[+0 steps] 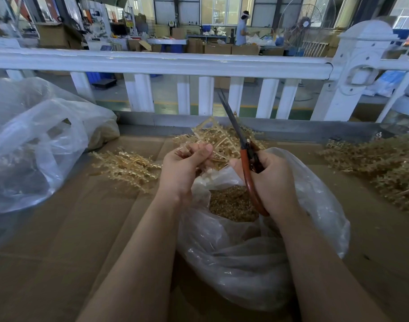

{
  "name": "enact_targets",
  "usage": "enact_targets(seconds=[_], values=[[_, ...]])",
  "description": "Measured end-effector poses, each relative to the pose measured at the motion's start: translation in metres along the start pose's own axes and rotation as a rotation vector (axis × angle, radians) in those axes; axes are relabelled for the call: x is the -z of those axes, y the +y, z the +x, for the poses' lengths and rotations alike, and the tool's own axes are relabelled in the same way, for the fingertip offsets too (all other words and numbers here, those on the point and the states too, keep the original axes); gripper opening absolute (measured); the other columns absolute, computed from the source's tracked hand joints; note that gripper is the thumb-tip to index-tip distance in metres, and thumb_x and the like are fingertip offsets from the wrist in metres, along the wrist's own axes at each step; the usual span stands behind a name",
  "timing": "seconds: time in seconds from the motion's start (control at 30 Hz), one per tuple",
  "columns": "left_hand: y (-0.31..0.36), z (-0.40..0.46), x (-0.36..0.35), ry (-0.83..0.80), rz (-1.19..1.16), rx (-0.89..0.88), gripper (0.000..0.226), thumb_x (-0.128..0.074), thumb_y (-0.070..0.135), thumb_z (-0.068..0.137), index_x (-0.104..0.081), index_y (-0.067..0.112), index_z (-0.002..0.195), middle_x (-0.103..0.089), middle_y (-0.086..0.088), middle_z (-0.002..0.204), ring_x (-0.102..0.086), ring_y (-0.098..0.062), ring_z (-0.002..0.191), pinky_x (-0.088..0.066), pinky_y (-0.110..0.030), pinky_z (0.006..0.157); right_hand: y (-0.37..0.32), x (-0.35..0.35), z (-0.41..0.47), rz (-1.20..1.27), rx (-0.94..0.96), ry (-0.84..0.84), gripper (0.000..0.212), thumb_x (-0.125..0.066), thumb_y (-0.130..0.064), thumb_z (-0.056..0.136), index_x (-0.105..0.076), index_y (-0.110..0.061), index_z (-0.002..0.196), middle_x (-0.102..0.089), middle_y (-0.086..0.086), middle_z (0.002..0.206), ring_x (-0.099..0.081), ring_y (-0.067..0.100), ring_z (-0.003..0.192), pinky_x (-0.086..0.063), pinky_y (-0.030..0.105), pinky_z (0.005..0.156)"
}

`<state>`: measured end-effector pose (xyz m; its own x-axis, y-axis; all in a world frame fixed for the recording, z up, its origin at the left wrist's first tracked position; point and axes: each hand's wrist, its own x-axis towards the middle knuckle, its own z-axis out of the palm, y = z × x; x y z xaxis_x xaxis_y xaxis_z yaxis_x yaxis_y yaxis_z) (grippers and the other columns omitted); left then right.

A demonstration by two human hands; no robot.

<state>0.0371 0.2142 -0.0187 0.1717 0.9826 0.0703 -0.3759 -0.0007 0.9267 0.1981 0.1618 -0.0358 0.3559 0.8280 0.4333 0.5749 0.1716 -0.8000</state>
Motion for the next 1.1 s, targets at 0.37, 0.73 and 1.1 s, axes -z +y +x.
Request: enact_targets(seconds=[0.37,0.73,1.1], values=[[0.0045,0.0008,0.0067,0.054,-0.034,-0.156,0.020,-0.065,0.005,0.090,-0.061,0.015,0.073,-0.065,0.009,0.063,-0.060,-0.002,0.059,-0.048,-0.015,0.059,0.0045,0.0009,-0.0042,-0.412,0.132,-0.091,0.055,-0.053,-0.084,0.074,-0.064,-0.036,0.097,-0.055,-0.027,0.072,-0.051,-0.008,0.068,-0.034,0.013,0.056],[-0.0001,0.0003,0.0093,-0.080,0.076,-0.141,0.022,-0.061,-0.003,0.090,-0.058,0.011,0.073,-0.057,-0.001,0.071,-0.046,-0.009,0.060,-0.042,-0.022,0.065,0.0026,0.0032,-0.0037,-0.556,0.213,-0.039,0.073,-0.032,-0.095,0.068,-0.058,-0.028,0.084,-0.059,-0.018,0.073,-0.054,0.001,0.066,-0.043,0.017,0.056],[0.0004,-0.0002,0.0079,-0.117,-0.006,-0.055,0.024,-0.059,-0.003,0.088,-0.059,0.012,0.071,-0.064,0.003,0.067,-0.055,-0.006,0.059,-0.044,-0.022,0.066,0.0011,0.0031,-0.0043,-0.563,0.223,-0.034,0.074,-0.033,-0.095,0.067,-0.059,-0.027,0.081,-0.059,-0.016,0.069,-0.052,0.000,0.061,-0.044,0.017,0.055]])
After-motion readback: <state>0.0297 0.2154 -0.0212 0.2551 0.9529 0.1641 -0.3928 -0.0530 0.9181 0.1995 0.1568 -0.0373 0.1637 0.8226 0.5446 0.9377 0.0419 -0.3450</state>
